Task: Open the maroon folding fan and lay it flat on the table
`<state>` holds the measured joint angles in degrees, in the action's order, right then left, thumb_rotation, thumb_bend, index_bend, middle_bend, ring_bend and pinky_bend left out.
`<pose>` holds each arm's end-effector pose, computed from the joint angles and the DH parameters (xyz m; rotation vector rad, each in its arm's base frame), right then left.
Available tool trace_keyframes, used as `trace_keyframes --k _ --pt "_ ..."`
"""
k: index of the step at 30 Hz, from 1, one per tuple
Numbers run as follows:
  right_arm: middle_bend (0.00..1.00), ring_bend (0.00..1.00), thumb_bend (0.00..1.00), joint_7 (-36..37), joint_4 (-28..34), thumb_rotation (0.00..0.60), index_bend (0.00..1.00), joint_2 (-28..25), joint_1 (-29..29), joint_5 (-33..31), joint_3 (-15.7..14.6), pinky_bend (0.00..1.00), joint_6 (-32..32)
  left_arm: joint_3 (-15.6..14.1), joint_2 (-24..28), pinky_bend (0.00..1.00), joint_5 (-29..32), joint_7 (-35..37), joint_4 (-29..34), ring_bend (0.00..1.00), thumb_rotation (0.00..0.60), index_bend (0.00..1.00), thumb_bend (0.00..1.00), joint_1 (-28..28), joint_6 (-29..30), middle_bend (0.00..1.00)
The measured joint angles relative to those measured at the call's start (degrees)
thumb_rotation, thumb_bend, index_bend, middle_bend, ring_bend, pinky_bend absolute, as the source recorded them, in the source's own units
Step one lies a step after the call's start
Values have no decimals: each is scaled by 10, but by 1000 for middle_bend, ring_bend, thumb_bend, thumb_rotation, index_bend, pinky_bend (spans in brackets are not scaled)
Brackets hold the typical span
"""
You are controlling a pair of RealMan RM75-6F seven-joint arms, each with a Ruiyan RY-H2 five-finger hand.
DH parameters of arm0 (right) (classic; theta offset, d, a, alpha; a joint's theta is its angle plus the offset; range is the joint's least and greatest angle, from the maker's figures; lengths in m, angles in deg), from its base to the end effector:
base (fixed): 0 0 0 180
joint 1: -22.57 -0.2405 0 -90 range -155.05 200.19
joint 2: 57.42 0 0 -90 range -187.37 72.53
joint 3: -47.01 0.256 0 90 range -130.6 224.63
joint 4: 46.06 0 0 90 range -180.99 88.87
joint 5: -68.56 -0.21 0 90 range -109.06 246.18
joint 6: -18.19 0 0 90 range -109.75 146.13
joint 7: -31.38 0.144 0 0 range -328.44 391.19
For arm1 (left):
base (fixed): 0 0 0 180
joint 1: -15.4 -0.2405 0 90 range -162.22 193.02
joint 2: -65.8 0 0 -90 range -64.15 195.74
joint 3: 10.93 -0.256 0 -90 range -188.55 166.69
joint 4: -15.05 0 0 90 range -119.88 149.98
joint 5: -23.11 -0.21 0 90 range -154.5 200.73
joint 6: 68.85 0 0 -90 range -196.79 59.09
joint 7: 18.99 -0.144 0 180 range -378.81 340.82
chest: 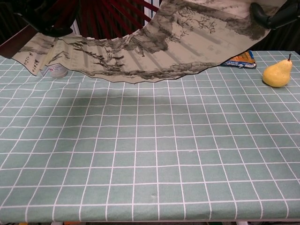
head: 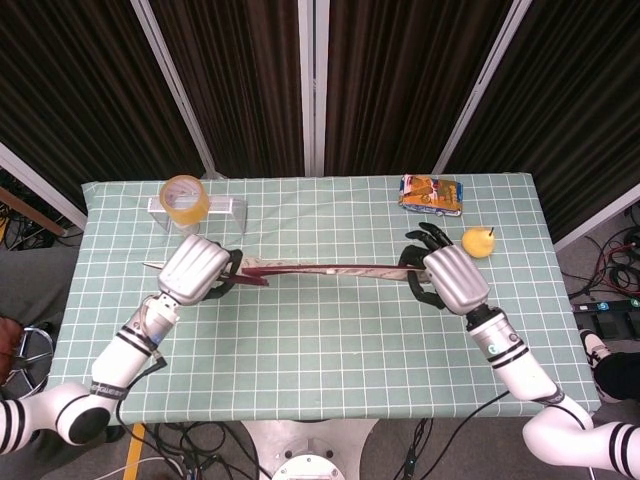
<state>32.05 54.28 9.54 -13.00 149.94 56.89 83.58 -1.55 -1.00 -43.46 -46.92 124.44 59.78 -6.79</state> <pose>-0.1461 -0.3180 0.1058 1.7926 -0.8944 1.2601 -0.0987 0.3213 0.0888 -1.9183 -0.6515 -0.9963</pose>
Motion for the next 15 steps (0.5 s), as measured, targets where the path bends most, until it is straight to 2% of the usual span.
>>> trace_keyframes --k 7,11,15 --pt "451 180 628 7 -40 600 653 15 16 26 -9 107 29 -20 -43 794 -42 -50 -16 688 600 647 431 -6 32 710" --pt "450 180 628 7 -66 600 651 27 20 37 -10 98 39 -29 -68 785 -71 -68 -32 682 600 589 402 -13 52 693" --pt "449 180 628 11 -85 600 649 37 21 43 -9 91 46 -35 -88 755 -94 -81 -51 646 600 477 298 -18 66 637"
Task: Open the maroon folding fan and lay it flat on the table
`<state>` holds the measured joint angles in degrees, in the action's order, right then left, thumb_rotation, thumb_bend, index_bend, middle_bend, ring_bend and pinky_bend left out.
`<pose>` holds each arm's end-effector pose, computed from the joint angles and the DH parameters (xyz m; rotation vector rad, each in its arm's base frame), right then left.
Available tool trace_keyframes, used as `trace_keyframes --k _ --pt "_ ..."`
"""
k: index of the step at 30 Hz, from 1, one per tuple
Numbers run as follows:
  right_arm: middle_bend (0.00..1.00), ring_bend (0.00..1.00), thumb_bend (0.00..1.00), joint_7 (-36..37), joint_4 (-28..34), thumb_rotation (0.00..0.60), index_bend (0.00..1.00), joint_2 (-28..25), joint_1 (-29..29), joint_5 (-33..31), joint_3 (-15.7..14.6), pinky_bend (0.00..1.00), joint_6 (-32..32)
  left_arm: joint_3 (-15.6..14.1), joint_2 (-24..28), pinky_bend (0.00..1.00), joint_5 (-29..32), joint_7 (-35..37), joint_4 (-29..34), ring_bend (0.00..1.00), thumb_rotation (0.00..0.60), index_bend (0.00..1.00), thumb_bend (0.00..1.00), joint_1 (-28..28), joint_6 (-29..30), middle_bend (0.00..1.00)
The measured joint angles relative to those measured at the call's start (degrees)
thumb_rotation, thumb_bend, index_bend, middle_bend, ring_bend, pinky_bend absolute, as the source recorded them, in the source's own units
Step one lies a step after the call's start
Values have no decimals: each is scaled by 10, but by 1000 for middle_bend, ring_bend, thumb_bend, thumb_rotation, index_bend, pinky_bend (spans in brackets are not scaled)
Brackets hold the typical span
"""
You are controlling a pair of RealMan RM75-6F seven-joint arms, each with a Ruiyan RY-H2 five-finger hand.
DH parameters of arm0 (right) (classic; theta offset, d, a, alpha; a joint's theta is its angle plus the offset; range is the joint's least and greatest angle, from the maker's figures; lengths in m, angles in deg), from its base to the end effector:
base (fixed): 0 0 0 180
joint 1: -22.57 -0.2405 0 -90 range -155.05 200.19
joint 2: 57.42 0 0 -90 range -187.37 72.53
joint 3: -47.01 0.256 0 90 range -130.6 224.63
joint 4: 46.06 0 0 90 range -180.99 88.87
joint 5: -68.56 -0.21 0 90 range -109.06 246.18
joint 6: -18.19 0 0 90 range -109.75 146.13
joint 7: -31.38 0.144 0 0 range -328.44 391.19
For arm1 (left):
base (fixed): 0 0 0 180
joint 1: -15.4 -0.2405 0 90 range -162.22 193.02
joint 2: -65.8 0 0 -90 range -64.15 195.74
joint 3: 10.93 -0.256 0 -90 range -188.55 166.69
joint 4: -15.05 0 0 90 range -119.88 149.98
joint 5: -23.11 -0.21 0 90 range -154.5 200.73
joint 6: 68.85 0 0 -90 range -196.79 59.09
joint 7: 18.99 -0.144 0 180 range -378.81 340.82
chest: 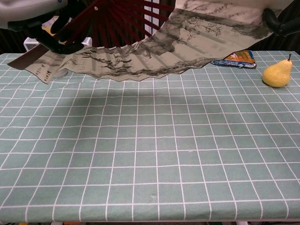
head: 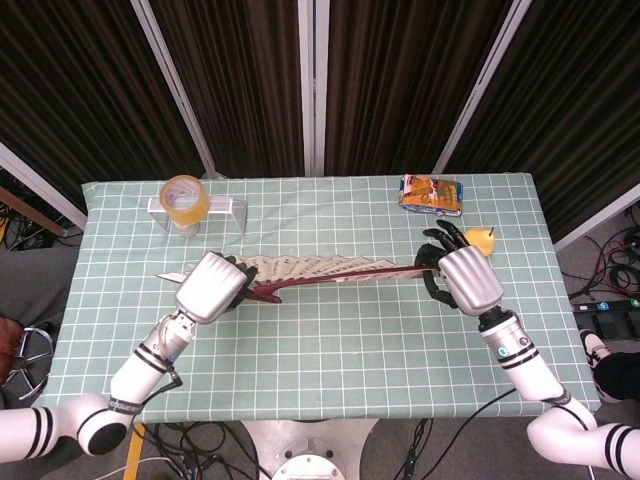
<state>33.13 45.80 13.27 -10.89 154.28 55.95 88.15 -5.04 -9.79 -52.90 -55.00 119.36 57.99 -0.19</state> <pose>-0.1721 -0.3218 0.1035 1.7533 -0.7857 1.2576 -0.0982 0.3027 0.0561 -1.9322 -0.4245 -1.0184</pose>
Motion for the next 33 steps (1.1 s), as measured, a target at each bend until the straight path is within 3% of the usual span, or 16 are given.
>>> trace_keyframes --k 9,13,18,24,29,33 --pt "443 180 628 10 -18 600 646 5 2 5 3 82 4 -9 -21 740 -32 -18 -21 629 600 456 234 -13 16 612" --pt "442 180 628 11 -29 600 643 5 7 17 -2 71 14 -17 -25 719 -53 -29 -23 589 600 403 207 -20 23 576" --pt "435 176 621 25 -53 600 635 6 21 51 -20 46 39 -27 -28 649 -74 -38 -20 466 600 261 87 -28 26 477" --pt "423 170 621 37 -115 600 622 27 49 111 -46 35 117 -31 -26 453 -87 -36 -15 235 600 156 0 -37 25 303" --pt "419 162 611 37 -181 600 606 55 78 152 -65 20 185 -31 -20 404 -96 -22 -11 197 600 140 0 -43 26 281" --pt "400 132 592 35 -226 600 583 74 97 155 -75 1 198 -25 -16 382 -95 -8 -14 196 600 138 0 -45 23 280"
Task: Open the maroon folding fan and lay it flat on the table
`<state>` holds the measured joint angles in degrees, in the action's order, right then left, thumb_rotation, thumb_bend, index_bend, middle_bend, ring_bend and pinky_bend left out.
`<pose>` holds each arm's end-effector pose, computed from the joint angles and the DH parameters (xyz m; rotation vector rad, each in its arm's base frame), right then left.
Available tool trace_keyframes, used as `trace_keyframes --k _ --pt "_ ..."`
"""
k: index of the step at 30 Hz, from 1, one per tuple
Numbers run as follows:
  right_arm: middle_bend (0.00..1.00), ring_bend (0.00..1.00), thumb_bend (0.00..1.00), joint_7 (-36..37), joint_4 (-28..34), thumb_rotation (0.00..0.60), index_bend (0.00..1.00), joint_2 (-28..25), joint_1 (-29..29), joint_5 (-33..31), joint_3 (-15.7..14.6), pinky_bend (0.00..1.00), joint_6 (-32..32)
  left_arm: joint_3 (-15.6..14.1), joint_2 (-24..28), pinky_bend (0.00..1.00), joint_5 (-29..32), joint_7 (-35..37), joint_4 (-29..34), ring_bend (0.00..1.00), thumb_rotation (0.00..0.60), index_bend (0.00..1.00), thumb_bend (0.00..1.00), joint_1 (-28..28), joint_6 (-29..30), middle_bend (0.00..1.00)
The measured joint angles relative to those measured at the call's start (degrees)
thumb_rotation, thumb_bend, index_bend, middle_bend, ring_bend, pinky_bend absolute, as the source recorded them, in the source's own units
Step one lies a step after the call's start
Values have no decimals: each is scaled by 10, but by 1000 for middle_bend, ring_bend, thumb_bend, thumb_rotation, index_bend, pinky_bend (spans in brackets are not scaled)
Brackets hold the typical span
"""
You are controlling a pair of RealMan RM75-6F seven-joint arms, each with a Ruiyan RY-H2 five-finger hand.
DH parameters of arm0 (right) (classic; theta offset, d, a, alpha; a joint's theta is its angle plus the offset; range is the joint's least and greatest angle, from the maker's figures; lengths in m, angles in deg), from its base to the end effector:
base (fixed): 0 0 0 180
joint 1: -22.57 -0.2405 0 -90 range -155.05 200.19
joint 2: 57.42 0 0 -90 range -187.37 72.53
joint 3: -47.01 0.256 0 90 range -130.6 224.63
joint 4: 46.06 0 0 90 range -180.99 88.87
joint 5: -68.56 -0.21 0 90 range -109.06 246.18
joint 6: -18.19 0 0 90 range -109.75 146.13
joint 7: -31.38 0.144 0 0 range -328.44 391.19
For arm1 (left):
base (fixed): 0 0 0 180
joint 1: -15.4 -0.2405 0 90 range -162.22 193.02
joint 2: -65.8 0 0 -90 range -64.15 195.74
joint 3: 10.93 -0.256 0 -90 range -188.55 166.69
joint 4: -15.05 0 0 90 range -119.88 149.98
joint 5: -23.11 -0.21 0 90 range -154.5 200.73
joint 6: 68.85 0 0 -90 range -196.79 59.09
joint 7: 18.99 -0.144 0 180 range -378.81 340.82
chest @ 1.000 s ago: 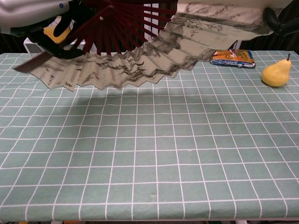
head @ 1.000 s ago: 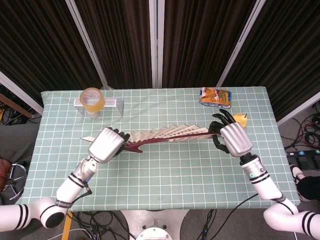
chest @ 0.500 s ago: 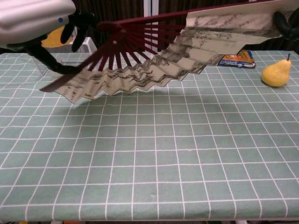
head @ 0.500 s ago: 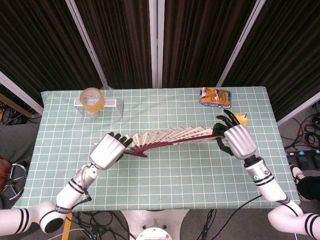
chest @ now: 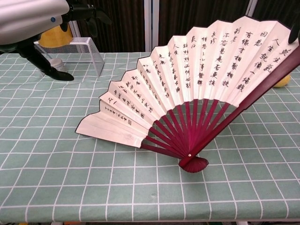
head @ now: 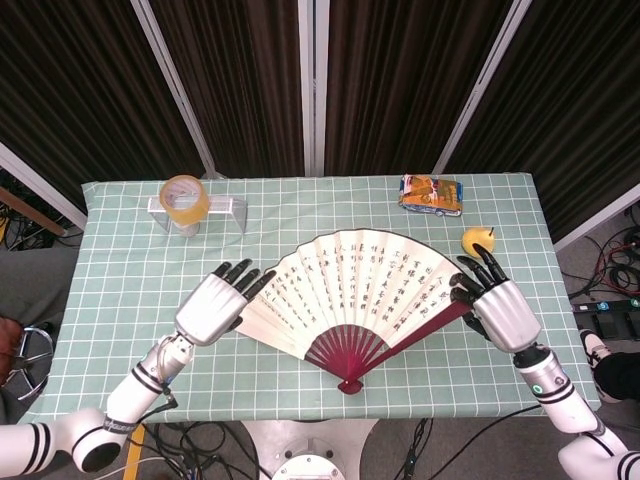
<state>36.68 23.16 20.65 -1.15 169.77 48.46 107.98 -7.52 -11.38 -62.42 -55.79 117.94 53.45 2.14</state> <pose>-0.2523 -0.2708 0.1047 1.7586 -0.4629 1.2444 -0.1104 0.2776 0.0487 -1.9571 -0.3290 -1.0441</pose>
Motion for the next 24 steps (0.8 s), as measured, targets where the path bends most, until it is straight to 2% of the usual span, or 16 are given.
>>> trace_keyframes --k 2,4,7,9,13,14,19,24 --pt "364 92 564 4 -20 600 508 8 8 -6 -6 0 -4 4 1 381 5 9 -2 196 600 138 0 -2 -1 280" --pt "296 37 505 4 -38 600 378 15 15 -15 -11 0 -13 8 3 380 10 18 -4 196 600 137 0 -4 -2 280" --pt "134 0 350 -4 -46 600 106 20 22 -33 -15 0 -39 15 6 372 19 34 -8 196 600 136 0 -7 -1 276" --pt "54 0 245 -14 -45 600 11 20 25 -48 -17 0 -61 20 8 369 27 50 -10 196 600 137 0 -11 0 271" --pt "0 0 38 -30 -26 600 0 13 28 -92 -20 0 -133 30 12 368 46 91 -17 196 600 136 0 -18 2 269" --pt "0 0 13 -33 -19 600 0 11 27 -101 -20 0 -150 34 14 368 53 106 -19 196 600 136 0 -22 4 269" --pt "0 0 0 -45 31 600 0 -13 16 -159 -14 0 -238 49 21 368 88 178 -33 196 600 136 0 -38 8 269" --pt "0 0 0 -70 77 600 0 -44 3 -192 -3 0 -274 62 31 367 128 262 -61 196 600 136 0 -65 11 269"
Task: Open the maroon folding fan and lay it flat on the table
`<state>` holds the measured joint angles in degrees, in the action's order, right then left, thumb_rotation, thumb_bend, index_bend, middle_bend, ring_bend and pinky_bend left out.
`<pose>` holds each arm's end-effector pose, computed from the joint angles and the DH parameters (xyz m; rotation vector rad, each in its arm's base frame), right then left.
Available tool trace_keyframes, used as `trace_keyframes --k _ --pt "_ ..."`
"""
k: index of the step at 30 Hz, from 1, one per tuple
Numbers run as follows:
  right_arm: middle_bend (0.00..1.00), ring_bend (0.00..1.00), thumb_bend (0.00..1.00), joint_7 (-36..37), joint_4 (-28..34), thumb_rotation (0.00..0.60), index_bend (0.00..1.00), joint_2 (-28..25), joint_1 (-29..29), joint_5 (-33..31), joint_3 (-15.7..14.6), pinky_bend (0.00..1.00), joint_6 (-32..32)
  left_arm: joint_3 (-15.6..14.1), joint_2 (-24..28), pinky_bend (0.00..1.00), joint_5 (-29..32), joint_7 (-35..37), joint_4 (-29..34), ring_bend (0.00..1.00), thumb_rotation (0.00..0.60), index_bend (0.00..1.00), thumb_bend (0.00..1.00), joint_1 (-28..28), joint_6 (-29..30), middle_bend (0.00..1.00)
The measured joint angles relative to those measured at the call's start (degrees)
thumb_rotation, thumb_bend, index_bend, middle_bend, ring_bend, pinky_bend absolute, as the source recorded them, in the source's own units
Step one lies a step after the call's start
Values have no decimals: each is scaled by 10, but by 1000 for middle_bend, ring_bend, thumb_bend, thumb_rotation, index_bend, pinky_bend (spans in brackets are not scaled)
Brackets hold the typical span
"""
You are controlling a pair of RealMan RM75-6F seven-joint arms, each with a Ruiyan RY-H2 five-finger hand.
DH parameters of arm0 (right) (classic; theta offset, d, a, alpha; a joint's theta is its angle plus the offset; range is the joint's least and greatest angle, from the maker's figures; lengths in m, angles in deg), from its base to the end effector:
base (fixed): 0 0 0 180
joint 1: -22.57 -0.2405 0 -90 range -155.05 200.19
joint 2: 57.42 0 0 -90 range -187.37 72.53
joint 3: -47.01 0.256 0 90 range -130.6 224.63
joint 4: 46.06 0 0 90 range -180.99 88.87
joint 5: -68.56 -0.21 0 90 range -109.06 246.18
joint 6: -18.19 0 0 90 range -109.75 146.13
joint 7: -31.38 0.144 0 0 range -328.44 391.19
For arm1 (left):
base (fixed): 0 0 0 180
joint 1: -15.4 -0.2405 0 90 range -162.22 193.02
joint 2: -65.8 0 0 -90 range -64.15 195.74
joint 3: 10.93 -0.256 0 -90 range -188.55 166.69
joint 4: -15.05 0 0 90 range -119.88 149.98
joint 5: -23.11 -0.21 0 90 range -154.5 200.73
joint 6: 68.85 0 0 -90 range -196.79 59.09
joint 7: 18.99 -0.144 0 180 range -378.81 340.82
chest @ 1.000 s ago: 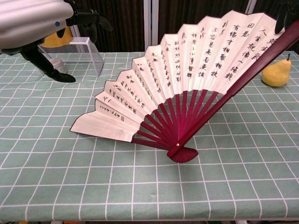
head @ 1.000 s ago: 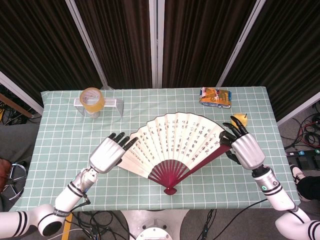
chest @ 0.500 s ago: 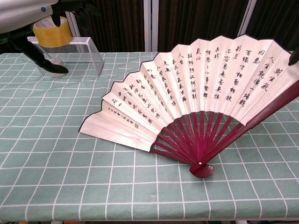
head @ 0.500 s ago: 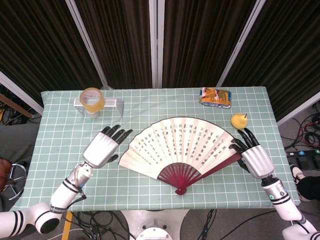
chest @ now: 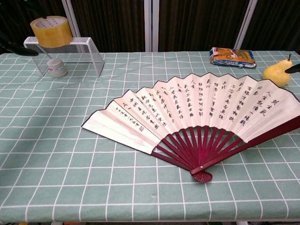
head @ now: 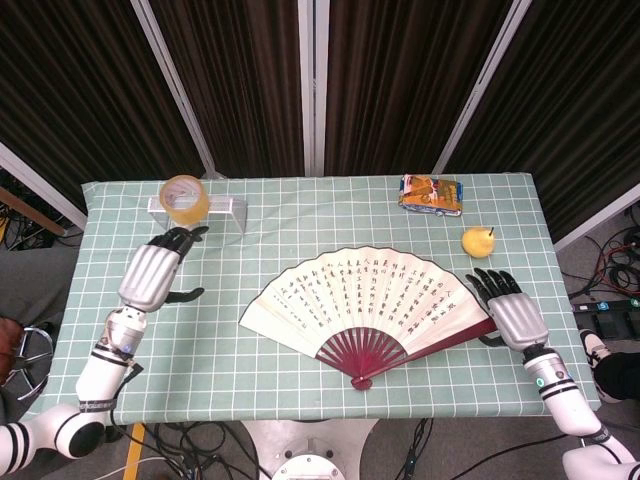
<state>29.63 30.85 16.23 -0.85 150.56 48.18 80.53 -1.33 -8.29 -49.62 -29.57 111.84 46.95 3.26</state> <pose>-0.3114 -0.2784 0.0827 1.7498 -0.9011 0.7056 -0.1825 0.3138 0.0906 -1.5855 -0.8868 -1.1345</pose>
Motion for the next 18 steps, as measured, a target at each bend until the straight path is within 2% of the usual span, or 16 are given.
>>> trace_keyframes --k 5,9,13,16,18 --pt "0 0 0 -22 48 600 0 -42 -9 -25 3 0 -39 0 12 353 23 60 -34 196 600 136 0 -39 7 269" --pt "0 0 0 -38 79 600 0 -72 -13 -41 7 0 -57 -7 21 348 27 81 -47 196 600 136 0 -66 21 269" --pt "58 0 60 -27 87 600 8 -77 -2 -35 17 0 -11 -12 25 340 29 83 -58 196 600 163 0 -92 52 273" --pt "123 0 151 -7 96 600 52 -87 16 -16 23 0 53 -19 26 328 29 79 -77 196 600 184 0 -117 78 277" --pt "129 0 165 6 100 600 61 -93 31 -3 24 0 89 -28 28 315 27 78 -88 196 600 194 0 -136 93 278"
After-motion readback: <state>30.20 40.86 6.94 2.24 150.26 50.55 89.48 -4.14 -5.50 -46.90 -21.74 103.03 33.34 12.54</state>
